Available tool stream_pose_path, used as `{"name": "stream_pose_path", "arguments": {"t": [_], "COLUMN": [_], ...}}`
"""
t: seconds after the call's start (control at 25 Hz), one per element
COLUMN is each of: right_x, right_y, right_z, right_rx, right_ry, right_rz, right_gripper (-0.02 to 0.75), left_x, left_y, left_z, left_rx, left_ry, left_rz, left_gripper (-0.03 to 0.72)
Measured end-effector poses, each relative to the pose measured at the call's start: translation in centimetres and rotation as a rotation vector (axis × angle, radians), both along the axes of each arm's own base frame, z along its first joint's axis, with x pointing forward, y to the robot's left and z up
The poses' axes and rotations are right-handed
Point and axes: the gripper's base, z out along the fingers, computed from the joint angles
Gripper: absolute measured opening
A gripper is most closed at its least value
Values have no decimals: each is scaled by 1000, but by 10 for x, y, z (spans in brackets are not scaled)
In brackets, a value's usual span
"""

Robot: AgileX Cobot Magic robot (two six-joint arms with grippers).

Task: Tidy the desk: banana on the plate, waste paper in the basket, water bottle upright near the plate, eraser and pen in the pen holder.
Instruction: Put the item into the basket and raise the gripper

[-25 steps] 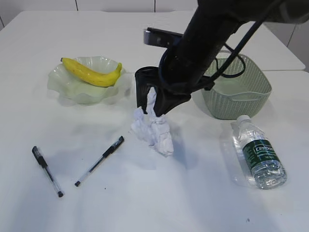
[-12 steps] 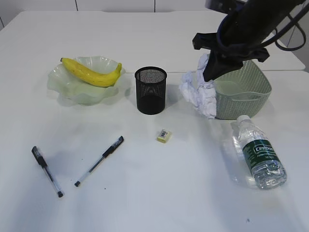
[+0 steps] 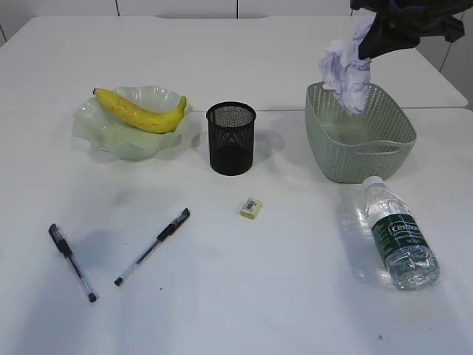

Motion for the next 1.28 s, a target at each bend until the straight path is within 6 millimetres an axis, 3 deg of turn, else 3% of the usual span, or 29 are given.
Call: {"name": "stream_pose_path", "arguments": {"t": [0.32,0.56,0.92,1.12,1.28], "right_x": [12,37,64,69,69], "right_y": [-31,-33,-35,-35,-36], "right_z": [3,-30,-96,-115,-119], "right_rx": [10,6,9,9,12], "right_ry": [-60,-43,40,75,86], "right_rz": [-108,-128,-163,-170,-176], "right_gripper": [-11,-11,-11,-6,43], "left_x": [1,1,2,3,3], "left_y": [-1,-1,-1,-1,-2], "left_z": [0,1,2,2,2], "left_rx": [-13,-22,-24,-24,-28], "left_ry": [-5,-13,-25,-38,-39], "left_rz": [4,8,12,15,16], "left_gripper": [447,447,447,447,447]}}
